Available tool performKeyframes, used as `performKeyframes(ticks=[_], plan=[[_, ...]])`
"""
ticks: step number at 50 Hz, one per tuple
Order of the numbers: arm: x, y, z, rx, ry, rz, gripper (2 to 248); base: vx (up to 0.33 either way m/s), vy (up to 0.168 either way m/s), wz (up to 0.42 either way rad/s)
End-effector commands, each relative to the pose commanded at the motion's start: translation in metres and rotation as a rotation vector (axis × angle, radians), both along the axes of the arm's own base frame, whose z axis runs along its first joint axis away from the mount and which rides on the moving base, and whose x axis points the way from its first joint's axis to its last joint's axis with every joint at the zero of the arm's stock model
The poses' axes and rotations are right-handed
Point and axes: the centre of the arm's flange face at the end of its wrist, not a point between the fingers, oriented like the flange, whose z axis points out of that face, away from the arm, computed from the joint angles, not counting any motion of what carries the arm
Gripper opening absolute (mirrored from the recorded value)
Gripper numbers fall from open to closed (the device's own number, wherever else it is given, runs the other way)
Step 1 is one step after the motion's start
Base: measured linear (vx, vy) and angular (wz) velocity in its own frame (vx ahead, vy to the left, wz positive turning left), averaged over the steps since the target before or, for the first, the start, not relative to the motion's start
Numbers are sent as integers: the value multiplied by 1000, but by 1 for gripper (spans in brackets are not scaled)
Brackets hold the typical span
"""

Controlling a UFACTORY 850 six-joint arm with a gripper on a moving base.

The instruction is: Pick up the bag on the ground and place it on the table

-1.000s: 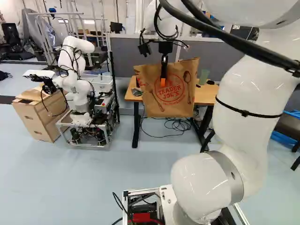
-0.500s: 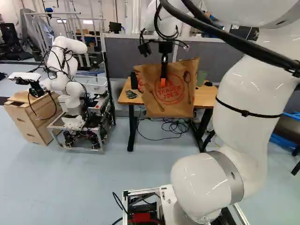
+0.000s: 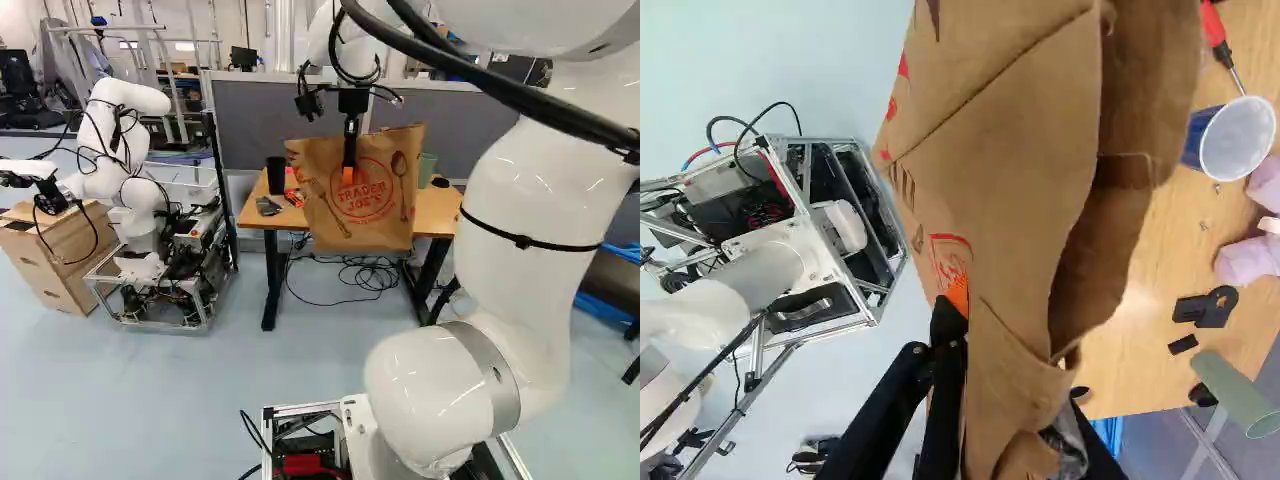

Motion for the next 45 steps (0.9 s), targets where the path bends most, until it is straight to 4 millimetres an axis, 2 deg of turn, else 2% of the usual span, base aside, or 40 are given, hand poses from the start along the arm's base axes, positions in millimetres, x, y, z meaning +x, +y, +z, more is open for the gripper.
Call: performKeyframes(ticks=[45], plan=[[0,0,0,0,0,0,18,78,-107,4]])
